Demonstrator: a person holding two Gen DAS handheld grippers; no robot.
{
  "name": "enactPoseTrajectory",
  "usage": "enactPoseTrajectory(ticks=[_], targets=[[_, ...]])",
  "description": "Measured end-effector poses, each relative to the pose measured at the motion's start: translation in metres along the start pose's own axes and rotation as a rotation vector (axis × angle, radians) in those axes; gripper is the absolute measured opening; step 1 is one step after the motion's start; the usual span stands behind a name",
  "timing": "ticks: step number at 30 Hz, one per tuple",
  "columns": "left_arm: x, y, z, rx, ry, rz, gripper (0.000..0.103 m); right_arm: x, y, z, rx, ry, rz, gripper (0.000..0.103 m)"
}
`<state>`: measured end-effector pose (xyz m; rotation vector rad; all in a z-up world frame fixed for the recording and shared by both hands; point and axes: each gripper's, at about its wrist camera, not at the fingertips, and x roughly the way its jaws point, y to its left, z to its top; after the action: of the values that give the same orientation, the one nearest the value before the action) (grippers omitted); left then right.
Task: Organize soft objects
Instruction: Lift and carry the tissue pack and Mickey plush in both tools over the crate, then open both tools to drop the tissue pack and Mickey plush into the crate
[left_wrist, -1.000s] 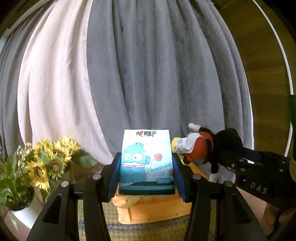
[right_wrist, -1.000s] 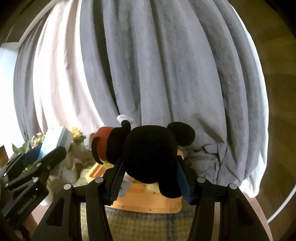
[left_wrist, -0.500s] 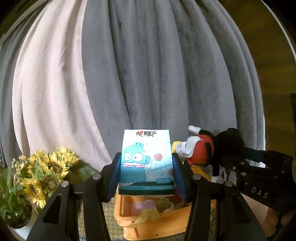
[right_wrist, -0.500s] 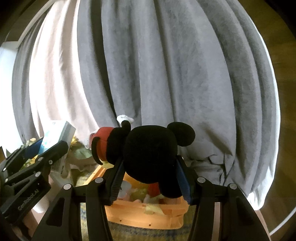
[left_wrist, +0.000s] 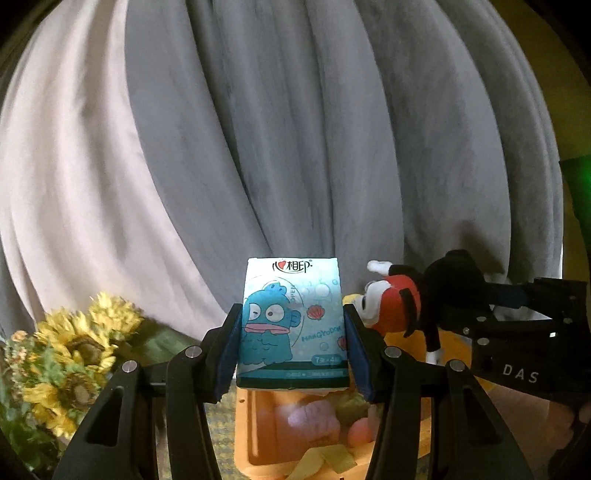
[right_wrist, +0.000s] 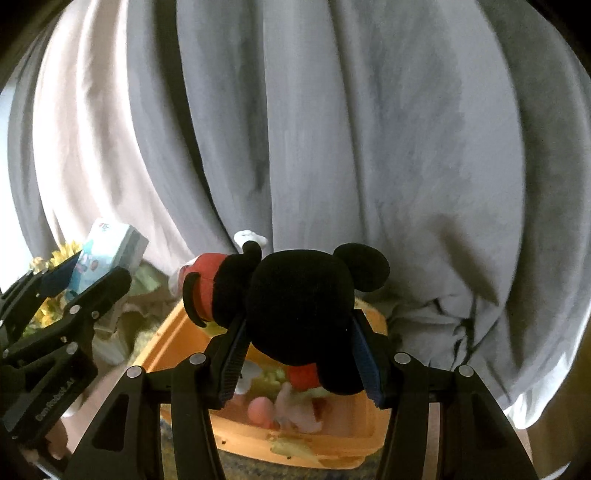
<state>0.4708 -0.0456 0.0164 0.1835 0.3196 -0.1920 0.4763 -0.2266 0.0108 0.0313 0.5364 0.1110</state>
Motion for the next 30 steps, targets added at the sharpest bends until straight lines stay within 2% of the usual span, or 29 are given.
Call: enactPoseTrajectory(ticks=[10, 15, 26, 27, 30], targets=[[0.061, -0.001, -0.021, 0.012, 0.214, -0.093, 0.051, 0.058, -0.003, -0.002, -0.045, 0.178, 0.002, 0.055], [0.087, -0.001, -0.038, 0.018, 0.319, -0.115, 0.051, 0.083, 0.001, -0.009, -0.096, 0.272, 0.009, 0.055], [0.111, -0.005, -0.066, 0.027, 0.456, -0.163, 0.051, 0.116, 0.002, -0.038, -0.15, 0.43, 0.019, 0.057], [0.111, -0.006, -0.068, 0.031, 0.469, -0.169, 0.052, 0.118, 0.002, -0.039, -0.157, 0.439, 0.015, 0.058], [0.11, -0.007, -0.068, 0.04, 0.467, -0.164, 0.066, 0.12, 0.001, -0.041, -0.167, 0.45, -0.005, 0.06]])
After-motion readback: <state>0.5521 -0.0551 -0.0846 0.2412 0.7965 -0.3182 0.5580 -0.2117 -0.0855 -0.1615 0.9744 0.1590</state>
